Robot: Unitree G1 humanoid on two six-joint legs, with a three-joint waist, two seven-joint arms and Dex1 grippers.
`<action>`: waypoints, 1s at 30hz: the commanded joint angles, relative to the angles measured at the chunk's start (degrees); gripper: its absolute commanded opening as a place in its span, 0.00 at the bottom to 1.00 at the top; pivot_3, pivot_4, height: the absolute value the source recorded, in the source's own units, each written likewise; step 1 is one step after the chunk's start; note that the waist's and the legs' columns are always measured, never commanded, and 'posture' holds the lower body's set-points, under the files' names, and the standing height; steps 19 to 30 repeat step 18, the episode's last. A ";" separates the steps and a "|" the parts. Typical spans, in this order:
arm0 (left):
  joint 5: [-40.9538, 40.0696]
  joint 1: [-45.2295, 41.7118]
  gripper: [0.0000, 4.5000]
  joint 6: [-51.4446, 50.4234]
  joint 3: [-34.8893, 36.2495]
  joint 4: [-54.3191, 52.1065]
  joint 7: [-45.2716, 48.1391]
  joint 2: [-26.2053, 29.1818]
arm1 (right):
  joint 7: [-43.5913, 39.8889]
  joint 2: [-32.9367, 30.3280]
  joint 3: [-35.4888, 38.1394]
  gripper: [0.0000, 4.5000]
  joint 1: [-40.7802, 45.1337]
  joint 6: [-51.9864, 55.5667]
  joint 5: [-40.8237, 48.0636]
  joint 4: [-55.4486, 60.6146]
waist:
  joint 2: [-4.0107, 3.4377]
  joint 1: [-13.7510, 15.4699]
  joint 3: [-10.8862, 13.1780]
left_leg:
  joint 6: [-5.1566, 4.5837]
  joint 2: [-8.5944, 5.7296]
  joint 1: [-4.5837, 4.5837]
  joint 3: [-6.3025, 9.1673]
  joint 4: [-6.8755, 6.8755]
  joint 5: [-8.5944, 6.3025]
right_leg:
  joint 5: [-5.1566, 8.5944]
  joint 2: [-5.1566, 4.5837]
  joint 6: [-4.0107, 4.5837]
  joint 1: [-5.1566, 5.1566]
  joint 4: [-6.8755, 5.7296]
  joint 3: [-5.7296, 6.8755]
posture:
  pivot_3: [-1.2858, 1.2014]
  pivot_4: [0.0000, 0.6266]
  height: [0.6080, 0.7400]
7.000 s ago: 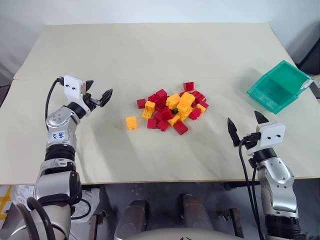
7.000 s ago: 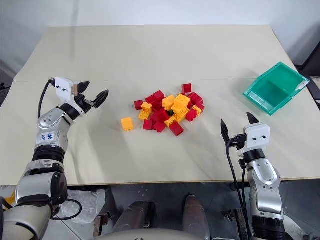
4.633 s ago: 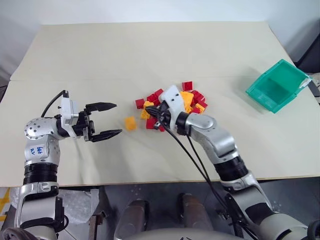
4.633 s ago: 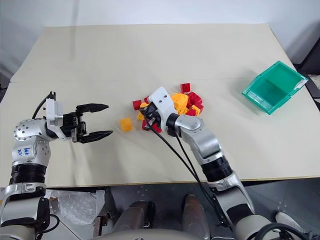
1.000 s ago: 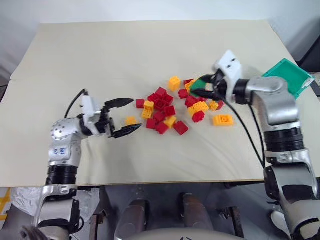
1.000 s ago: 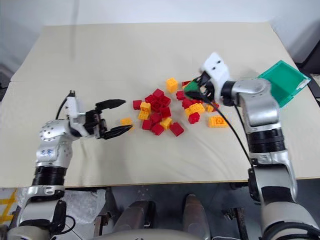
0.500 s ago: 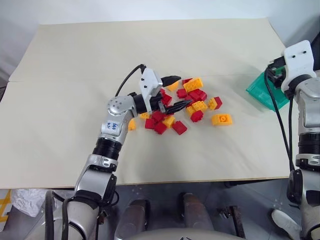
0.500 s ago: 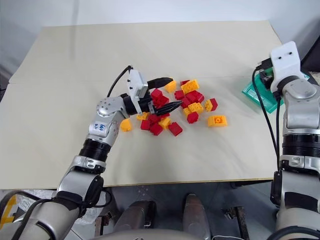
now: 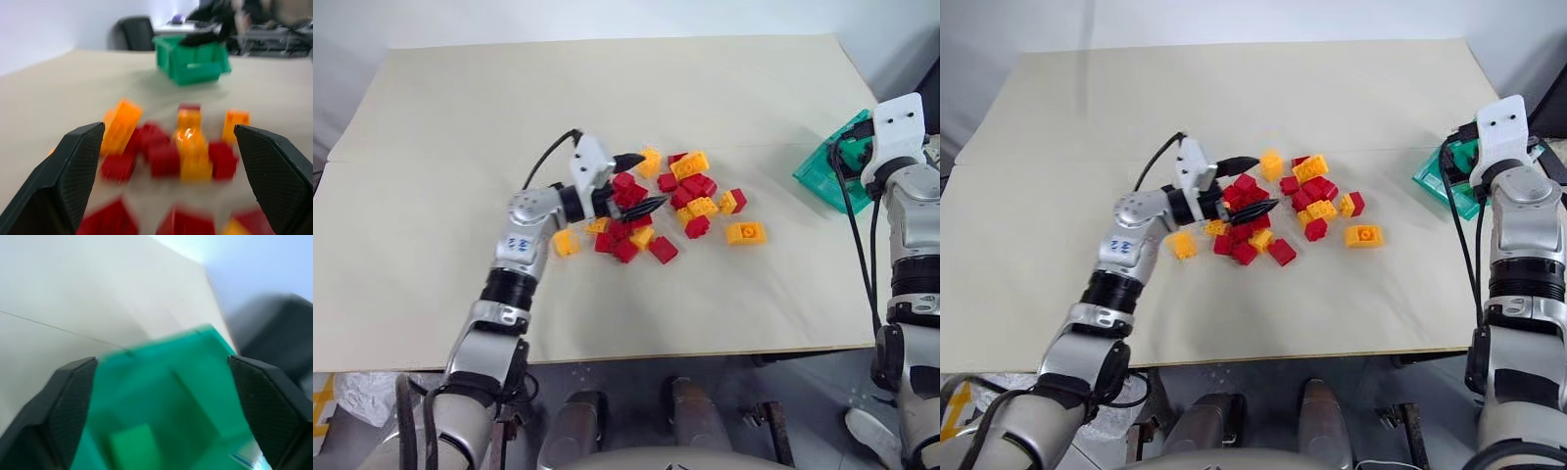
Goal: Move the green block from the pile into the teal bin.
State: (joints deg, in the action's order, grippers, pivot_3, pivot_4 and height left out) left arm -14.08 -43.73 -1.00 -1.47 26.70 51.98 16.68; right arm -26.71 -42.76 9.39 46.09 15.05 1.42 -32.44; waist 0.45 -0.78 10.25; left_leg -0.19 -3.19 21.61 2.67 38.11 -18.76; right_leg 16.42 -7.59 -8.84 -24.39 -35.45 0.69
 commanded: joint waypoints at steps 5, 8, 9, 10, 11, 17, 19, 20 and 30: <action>-7.10 13.12 1.00 -8.80 8.61 -14.63 2.42 11.36 | -30.81 -6.67 -1.62 0.99 -11.86 0.55 12.20 16.61 | 0.00 0.17 0.00 | -0.01 0.23 0.02 0.03 0.01 -0.01 | 0.00 0.01 0.00 0.00 0.02 0.01 | 0.52 0.24 1.00; -11.86 18.39 1.00 -11.51 13.55 -16.62 6.59 16.68 | -42.39 -9.83 -3.23 0.99 -17.24 -5.67 13.68 16.46 | -0.01 0.45 0.00 | -0.03 0.23 0.02 0.02 0.05 -0.02 | 0.00 -0.01 0.00 0.03 0.01 0.01 | 0.52 0.24 1.00; -12.03 19.43 1.00 -11.69 14.17 -16.53 7.14 17.98 | -43.47 -10.13 -3.41 0.99 -17.37 -6.64 13.52 15.23 | -0.02 0.50 0.02 | -0.04 0.23 0.02 0.01 0.07 -0.03 | 0.00 -0.02 0.00 0.03 0.01 0.00 | 0.52 0.24 1.00; -11.70 20.39 1.00 -11.16 14.95 -15.80 7.29 19.19 | -44.32 -10.15 -3.52 0.99 -17.22 -8.54 13.15 13.31 | -0.03 0.52 0.02 | -0.04 0.22 0.01 0.00 0.10 -0.03 | 0.00 -0.04 -0.01 0.03 0.00 0.00 | 0.52 0.24 1.00; -11.38 21.46 1.00 -10.12 15.97 -14.76 7.62 20.44 | -46.05 -10.20 -3.58 0.99 -17.24 -10.36 13.08 11.20 | -0.03 0.63 0.02 | -0.05 0.22 0.01 -0.01 0.18 -0.03 | -0.01 -0.05 -0.01 0.05 0.00 -0.01 | 0.52 0.24 1.00; -12.29 27.67 1.00 -7.71 22.00 -13.11 8.96 25.48 | -51.38 -8.82 -3.14 0.99 -15.60 -18.05 13.17 1.02 | -0.03 0.54 0.02 | -0.04 0.27 -0.18 0.00 0.13 -0.03 | -0.01 -0.05 0.02 0.16 0.07 -0.01 | 0.52 0.24 1.00; -12.16 28.25 1.00 -7.11 22.22 -13.47 9.18 25.71 | -50.79 -8.25 -2.70 0.99 -15.35 -17.96 13.57 0.66 | -0.03 0.54 0.02 | -0.03 0.27 -0.17 0.00 0.13 -0.03 | -0.01 -0.06 0.02 0.15 0.07 -0.01 | 0.52 0.24 1.00; -12.16 28.25 1.00 -7.11 22.22 -13.47 9.18 25.71 | -50.79 -8.25 -2.70 0.99 -15.35 -17.96 13.57 0.66 | -0.03 0.54 0.02 | -0.03 0.27 -0.17 0.00 0.13 -0.03 | -0.01 -0.06 0.02 0.15 0.07 -0.01 | 0.52 0.24 1.00; -12.16 28.25 1.00 -7.11 22.22 -13.47 9.18 25.71 | -50.79 -8.25 -2.70 0.99 -15.35 -17.96 13.57 0.66 | -0.03 0.54 0.02 | -0.03 0.27 -0.17 0.00 0.13 -0.03 | -0.01 -0.06 0.02 0.15 0.07 -0.01 | 0.52 0.24 1.00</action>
